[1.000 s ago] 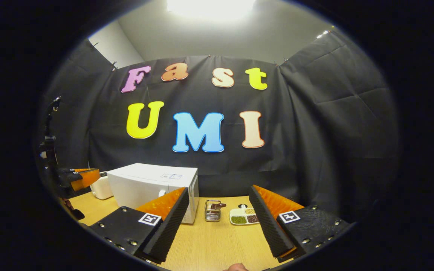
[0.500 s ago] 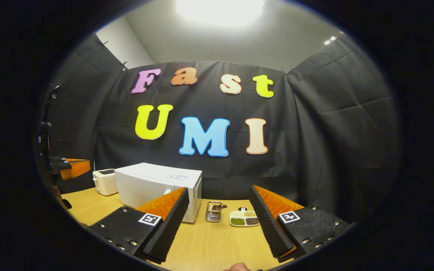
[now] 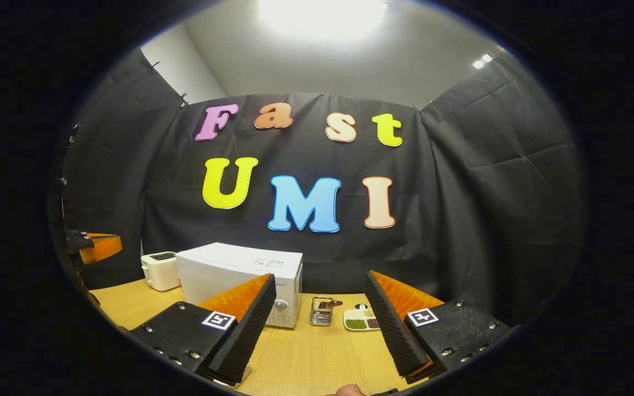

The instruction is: Open the microwave oven with the left hand, put the food in, and close the microwave oven.

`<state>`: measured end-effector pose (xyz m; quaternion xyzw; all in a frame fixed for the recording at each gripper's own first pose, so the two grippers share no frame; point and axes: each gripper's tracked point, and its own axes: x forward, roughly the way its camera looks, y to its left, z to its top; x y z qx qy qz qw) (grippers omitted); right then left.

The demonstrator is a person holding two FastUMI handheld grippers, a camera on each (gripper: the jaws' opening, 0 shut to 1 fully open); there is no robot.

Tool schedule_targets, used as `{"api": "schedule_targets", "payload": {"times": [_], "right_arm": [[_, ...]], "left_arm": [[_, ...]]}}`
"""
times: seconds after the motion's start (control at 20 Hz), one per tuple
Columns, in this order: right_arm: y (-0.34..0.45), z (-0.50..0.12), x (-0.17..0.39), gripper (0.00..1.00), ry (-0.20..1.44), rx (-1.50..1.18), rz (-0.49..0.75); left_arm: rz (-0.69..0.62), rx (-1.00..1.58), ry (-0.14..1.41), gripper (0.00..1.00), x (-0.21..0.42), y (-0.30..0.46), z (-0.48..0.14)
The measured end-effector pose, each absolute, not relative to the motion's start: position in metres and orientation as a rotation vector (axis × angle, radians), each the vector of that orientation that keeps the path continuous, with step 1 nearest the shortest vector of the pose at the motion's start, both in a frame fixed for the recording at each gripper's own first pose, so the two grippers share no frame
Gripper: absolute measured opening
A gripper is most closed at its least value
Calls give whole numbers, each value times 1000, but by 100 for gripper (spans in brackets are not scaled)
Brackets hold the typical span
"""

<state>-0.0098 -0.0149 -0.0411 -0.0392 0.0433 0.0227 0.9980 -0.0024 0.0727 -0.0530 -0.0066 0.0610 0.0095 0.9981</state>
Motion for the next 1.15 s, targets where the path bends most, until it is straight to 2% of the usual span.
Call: {"api": "schedule_targets", "payload": {"times": [0.2, 0.8, 1.1, 1.15], "right_arm": [[0, -42, -13, 98, 81, -65, 56], [28, -16, -11, 98, 41, -8, 116], [49, -12, -10, 98, 29, 0, 156], [53, -15, -12, 98, 35, -2, 168]], "left_arm": [[19, -3, 100, 98, -13, 85, -47], [64, 58, 39, 98, -14, 96, -15], [66, 59, 64, 100, -26, 104, -27], [64, 64, 62, 96, -29, 105, -27]]}}
